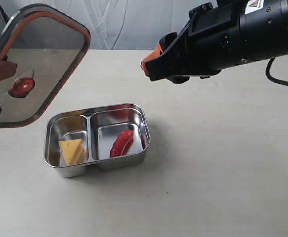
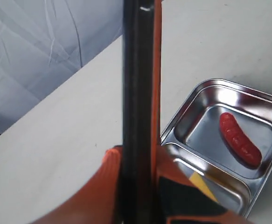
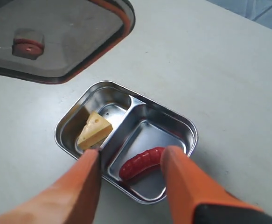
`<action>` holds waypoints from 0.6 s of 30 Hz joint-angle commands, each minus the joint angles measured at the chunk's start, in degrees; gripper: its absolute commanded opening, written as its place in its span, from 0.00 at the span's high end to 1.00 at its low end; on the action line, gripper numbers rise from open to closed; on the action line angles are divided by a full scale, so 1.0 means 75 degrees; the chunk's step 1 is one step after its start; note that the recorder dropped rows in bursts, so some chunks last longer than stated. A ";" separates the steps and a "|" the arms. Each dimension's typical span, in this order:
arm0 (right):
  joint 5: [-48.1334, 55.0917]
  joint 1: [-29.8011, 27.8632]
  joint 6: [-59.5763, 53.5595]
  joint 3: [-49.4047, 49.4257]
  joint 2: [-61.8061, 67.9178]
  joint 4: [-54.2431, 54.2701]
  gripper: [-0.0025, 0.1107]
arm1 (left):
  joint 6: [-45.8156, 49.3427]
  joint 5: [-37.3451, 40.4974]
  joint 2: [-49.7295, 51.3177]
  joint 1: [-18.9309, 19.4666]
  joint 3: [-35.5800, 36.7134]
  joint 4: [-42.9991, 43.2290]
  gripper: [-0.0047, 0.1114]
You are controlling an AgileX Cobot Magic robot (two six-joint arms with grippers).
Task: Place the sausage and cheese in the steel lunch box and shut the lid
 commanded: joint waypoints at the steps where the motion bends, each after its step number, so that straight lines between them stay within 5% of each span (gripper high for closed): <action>1: -0.0012 -0.0044 0.0000 0.0009 -0.0062 -0.0102 0.60 | -0.1975 -0.0489 0.0389 -0.0692 -0.0054 0.2308 0.96; 8: 0.0003 -0.0044 0.0032 0.0009 -0.0062 -0.0443 0.60 | -0.6200 -0.0400 0.1111 -0.2602 -0.0054 0.7492 0.96; 12: 0.0104 -0.0044 0.0124 0.0009 -0.0064 -0.0624 0.60 | -0.9079 0.1480 0.2026 -0.4098 -0.0054 1.1035 0.96; 18: 0.0226 -0.0044 0.0399 0.0009 -0.0317 -0.0982 0.60 | -1.0733 0.2987 0.3009 -0.5410 -0.0054 1.2615 0.96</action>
